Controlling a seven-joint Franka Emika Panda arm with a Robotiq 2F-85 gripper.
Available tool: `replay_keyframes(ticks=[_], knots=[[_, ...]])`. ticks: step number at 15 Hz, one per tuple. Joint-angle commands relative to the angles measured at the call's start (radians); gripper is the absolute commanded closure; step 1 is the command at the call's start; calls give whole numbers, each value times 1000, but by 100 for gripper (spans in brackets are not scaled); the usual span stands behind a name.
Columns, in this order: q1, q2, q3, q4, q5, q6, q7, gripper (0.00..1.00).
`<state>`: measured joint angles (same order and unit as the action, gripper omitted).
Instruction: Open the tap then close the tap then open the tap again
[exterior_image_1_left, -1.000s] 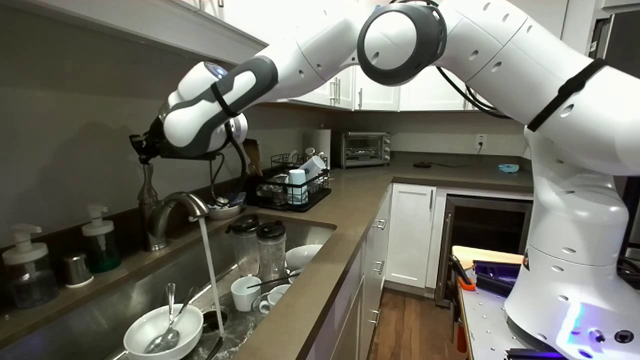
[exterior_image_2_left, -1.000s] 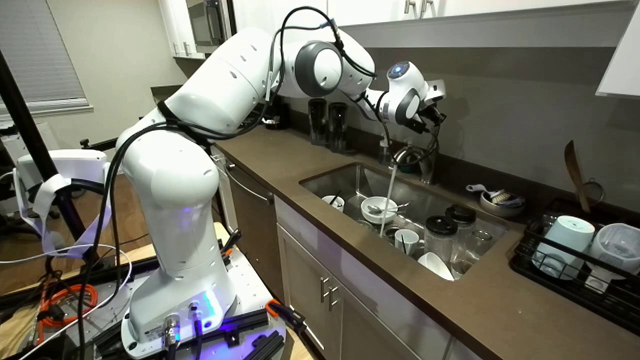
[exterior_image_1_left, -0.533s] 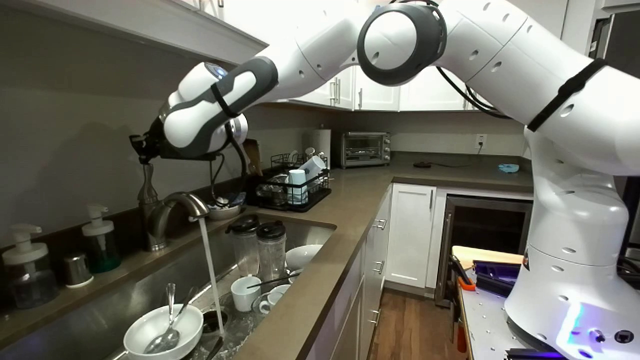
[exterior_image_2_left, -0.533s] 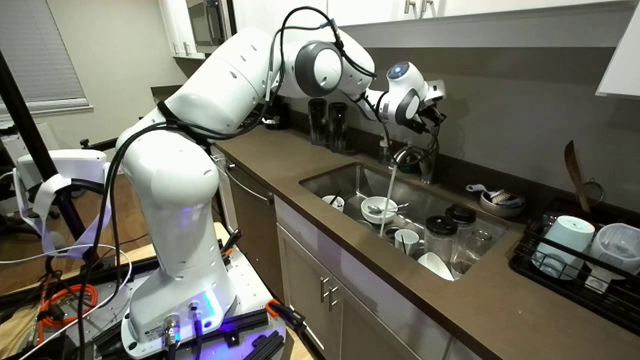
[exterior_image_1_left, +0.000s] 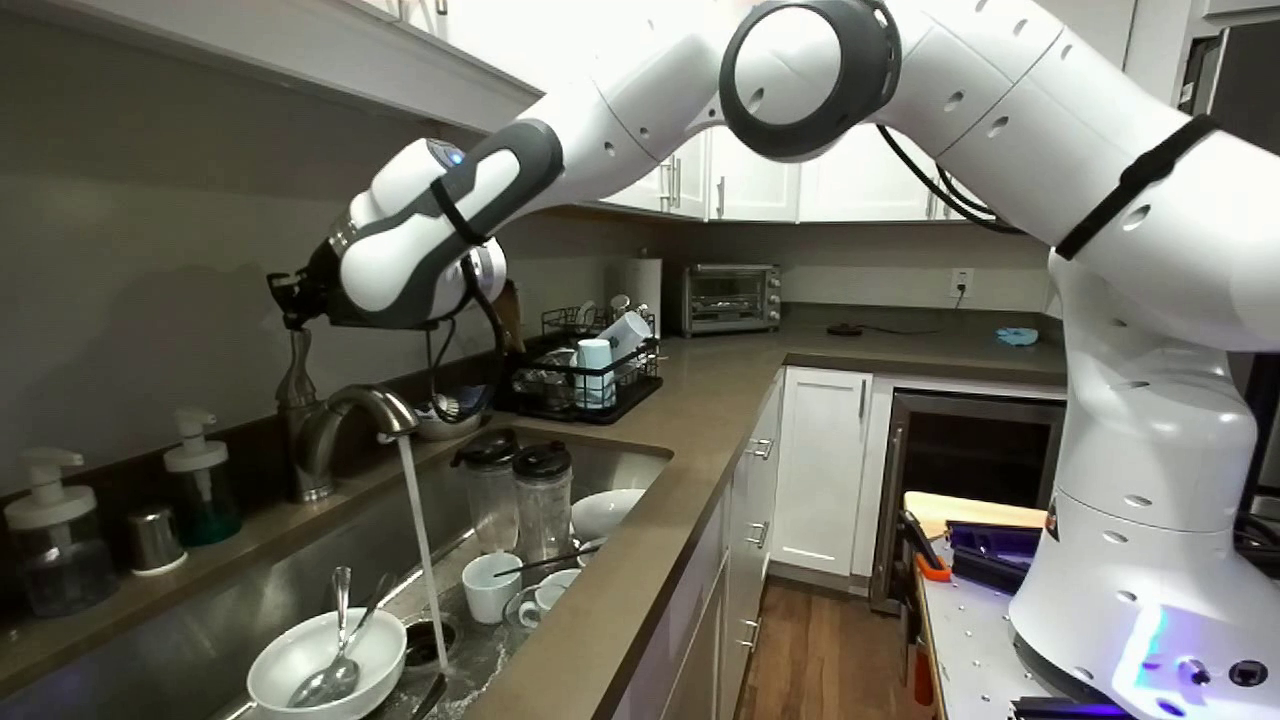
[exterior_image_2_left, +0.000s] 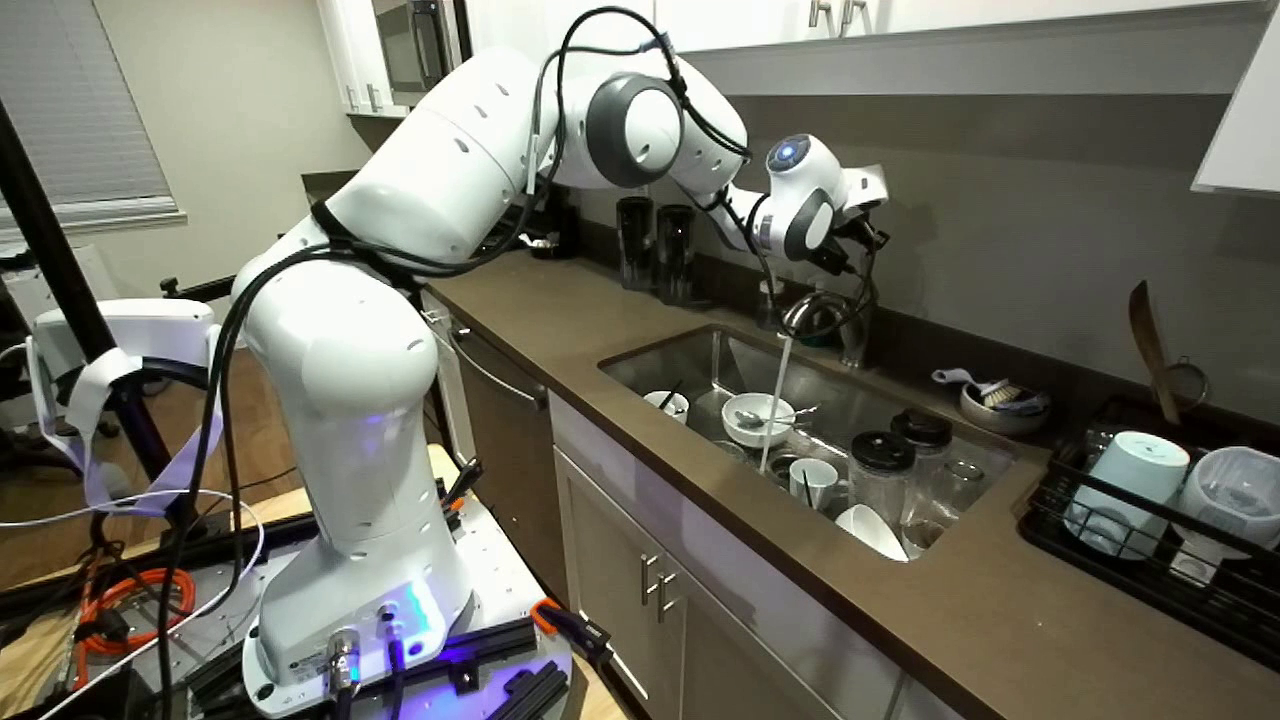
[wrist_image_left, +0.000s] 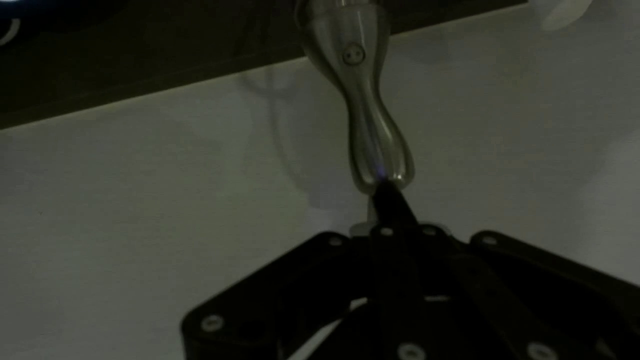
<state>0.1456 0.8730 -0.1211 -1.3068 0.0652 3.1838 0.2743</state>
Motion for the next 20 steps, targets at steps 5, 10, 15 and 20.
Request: replay_keyframes(ticks=[5,10,15,20], knots=[[-34,-110,61,-210,24,28,-50,100],[-50,-146,84,-273,25,25,-52,100],[-73,-167,124,-313,25,19,-57,100],[-83,-165,131,-313,28,41,-58,100]])
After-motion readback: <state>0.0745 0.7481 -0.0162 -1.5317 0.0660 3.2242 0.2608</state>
